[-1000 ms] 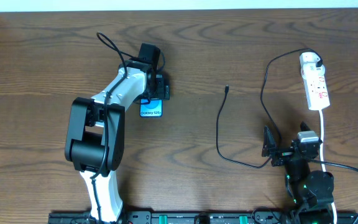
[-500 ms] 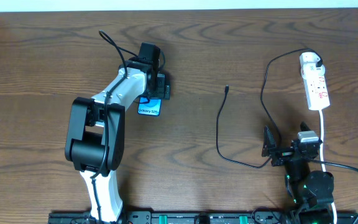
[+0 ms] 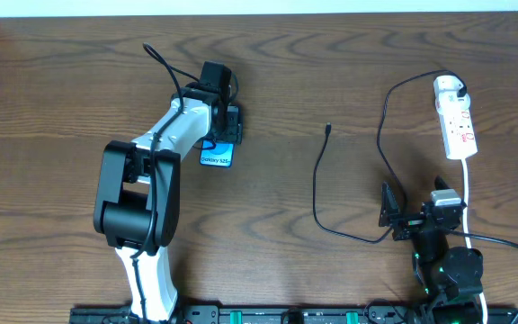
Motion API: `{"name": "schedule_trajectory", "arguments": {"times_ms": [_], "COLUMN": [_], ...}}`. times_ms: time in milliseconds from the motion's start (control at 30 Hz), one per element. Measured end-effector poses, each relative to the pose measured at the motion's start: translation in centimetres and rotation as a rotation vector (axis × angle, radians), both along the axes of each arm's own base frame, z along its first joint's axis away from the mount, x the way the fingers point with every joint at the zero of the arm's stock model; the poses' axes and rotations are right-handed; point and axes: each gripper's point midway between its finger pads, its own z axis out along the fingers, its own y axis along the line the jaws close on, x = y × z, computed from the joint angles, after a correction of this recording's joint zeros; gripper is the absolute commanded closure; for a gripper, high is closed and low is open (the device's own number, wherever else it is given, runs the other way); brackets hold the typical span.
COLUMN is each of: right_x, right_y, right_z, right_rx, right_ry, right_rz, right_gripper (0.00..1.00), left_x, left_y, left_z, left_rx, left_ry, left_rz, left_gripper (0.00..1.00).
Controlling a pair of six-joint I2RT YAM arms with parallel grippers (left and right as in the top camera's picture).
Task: Plug charger to phone and switch on socket
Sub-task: 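Close the left gripper on the smartphone's top edge, then lift the smartphone with the left gripper and tilt it upright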
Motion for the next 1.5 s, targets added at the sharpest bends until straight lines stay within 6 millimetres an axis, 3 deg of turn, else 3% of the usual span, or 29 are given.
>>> {"name": "schedule_trajectory", "arguments": {"times_ms": [533, 733, 900, 1500], "right_x": [0.0, 0.0, 0.0, 0.0], "right_y": [0.0, 0.0, 0.0, 0.0], "right_z": [0.0, 0.0, 0.0, 0.0], "right_rx": [0.0, 0.0, 0.0, 0.0], "right_ry": [0.0, 0.0, 0.0, 0.0], "right_rz": [0.0, 0.0, 0.0, 0.0], "right_gripper": [0.01, 0.01, 0.01, 0.01], "left_x": [-2.2, -1.9, -2.0, -3.5], "left_y": [-0.3, -0.9, -1.9, -5.5], "left_z": [0.4, 2.9, 5.3, 6.2], "left_rx": [-0.018, -0.063, -0.129, -0.378], "left_ry": [0.113, 0.069, 0.036, 0.143], "left_rz": [-0.008, -0.005, -0.01, 0.102], "left_gripper": [0.36, 0.36, 0.36, 0.36]}}
